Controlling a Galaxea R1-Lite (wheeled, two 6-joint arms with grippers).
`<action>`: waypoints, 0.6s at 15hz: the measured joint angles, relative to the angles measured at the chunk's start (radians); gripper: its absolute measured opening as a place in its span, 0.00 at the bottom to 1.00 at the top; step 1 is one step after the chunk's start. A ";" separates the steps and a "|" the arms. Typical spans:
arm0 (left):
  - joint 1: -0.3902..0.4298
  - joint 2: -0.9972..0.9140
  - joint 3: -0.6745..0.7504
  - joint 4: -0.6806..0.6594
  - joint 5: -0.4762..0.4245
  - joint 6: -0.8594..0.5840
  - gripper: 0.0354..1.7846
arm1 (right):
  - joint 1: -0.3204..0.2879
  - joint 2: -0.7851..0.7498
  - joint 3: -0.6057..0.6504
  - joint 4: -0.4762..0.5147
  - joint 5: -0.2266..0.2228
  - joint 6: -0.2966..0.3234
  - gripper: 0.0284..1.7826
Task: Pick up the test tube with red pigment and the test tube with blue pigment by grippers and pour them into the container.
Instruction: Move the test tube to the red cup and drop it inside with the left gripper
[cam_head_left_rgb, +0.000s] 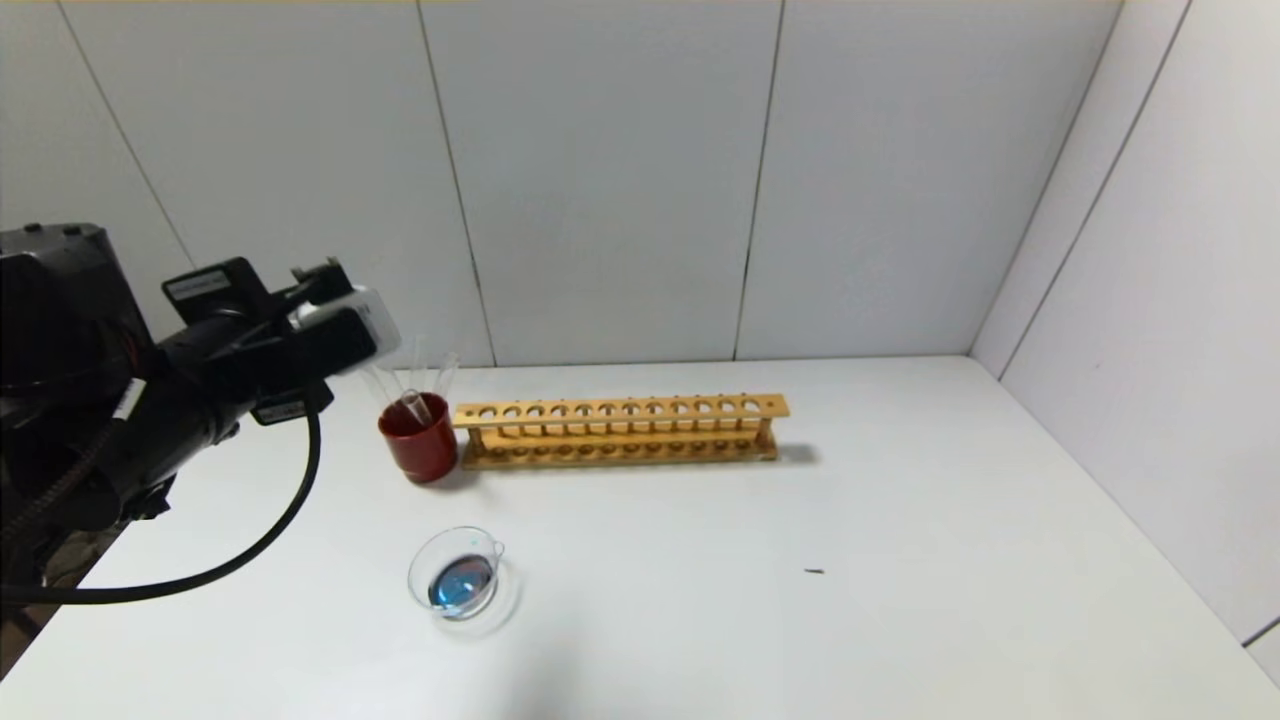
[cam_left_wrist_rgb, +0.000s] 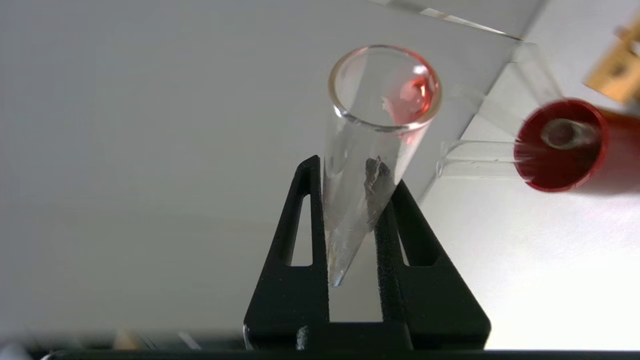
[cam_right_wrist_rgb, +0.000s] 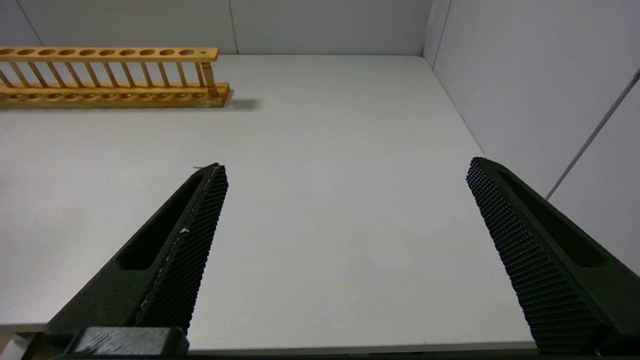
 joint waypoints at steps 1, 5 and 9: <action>-0.002 -0.011 -0.010 0.013 0.037 -0.103 0.16 | 0.000 0.000 0.000 0.000 0.000 0.000 0.98; -0.006 -0.023 -0.045 0.167 0.034 -0.543 0.16 | 0.000 0.000 0.000 0.000 0.000 0.000 0.98; 0.022 0.040 -0.101 0.196 -0.070 -0.928 0.16 | 0.000 0.000 0.000 0.000 0.000 0.000 0.98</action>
